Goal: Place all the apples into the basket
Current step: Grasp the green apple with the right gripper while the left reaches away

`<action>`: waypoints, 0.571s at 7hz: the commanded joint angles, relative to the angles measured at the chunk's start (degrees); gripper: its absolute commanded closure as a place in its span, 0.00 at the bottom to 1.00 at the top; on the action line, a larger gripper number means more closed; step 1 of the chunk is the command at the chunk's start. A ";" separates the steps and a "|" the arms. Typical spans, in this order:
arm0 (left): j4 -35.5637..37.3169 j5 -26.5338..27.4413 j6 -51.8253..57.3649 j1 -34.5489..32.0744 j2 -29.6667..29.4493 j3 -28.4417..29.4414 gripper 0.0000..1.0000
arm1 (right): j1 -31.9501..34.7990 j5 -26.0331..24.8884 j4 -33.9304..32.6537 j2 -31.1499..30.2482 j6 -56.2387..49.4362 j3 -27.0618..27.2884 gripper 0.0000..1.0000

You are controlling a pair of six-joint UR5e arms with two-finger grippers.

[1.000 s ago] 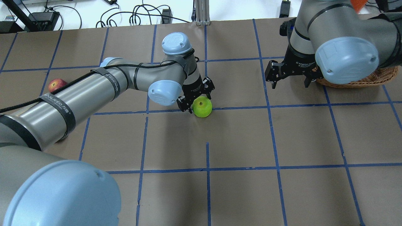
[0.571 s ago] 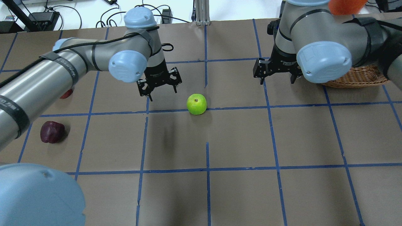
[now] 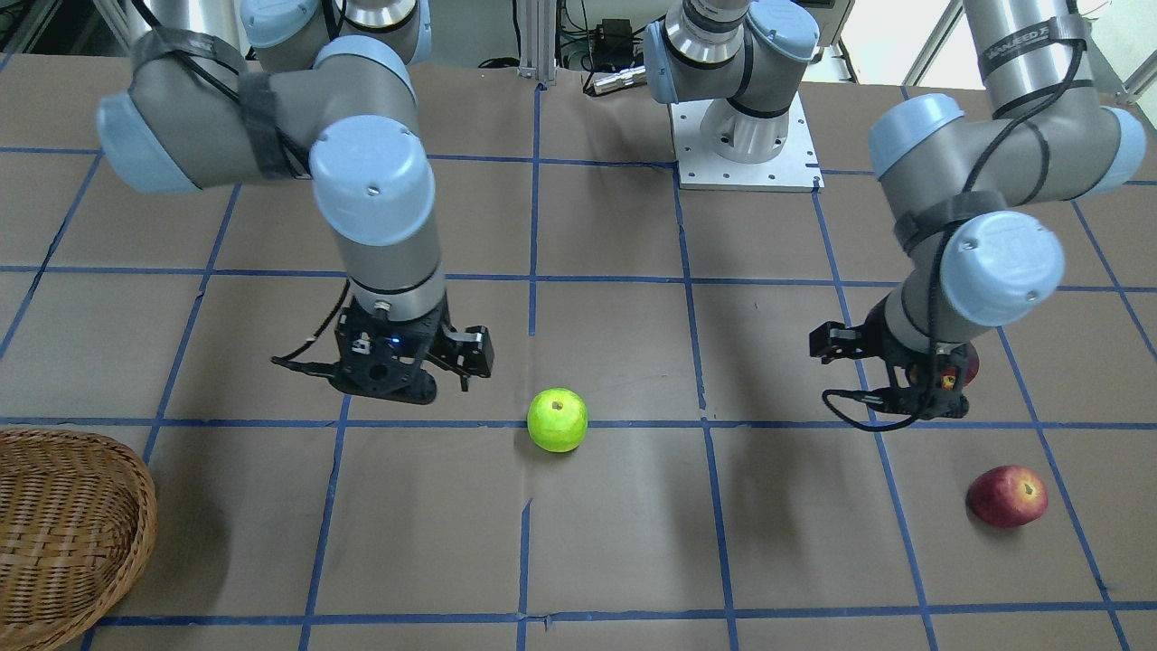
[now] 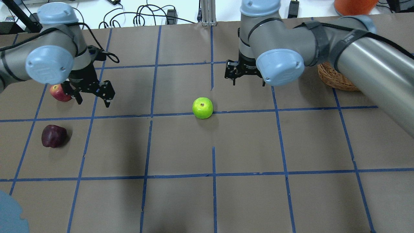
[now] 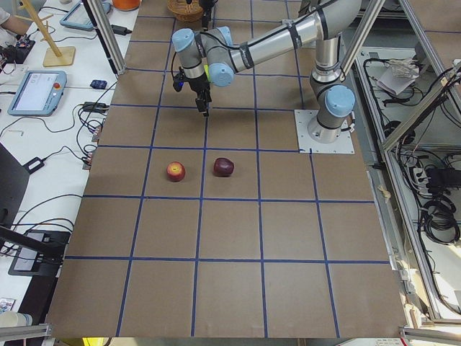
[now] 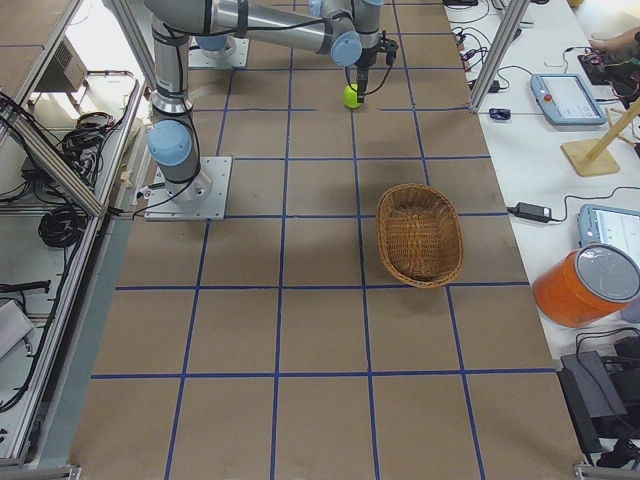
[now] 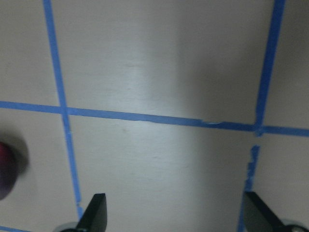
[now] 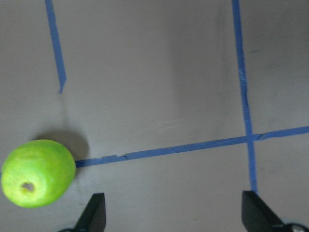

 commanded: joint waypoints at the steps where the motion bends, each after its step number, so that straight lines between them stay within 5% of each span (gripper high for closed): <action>1: 7.53 0.07 24.48 10.88 2.51 -4.34 0.03 | 6.78 3.83 -2.19 9.81 9.49 -7.91 0.00; 4: 24.33 -6.07 38.38 22.34 0.06 -15.14 0.00 | 7.33 6.06 -5.55 15.38 9.88 -8.56 0.00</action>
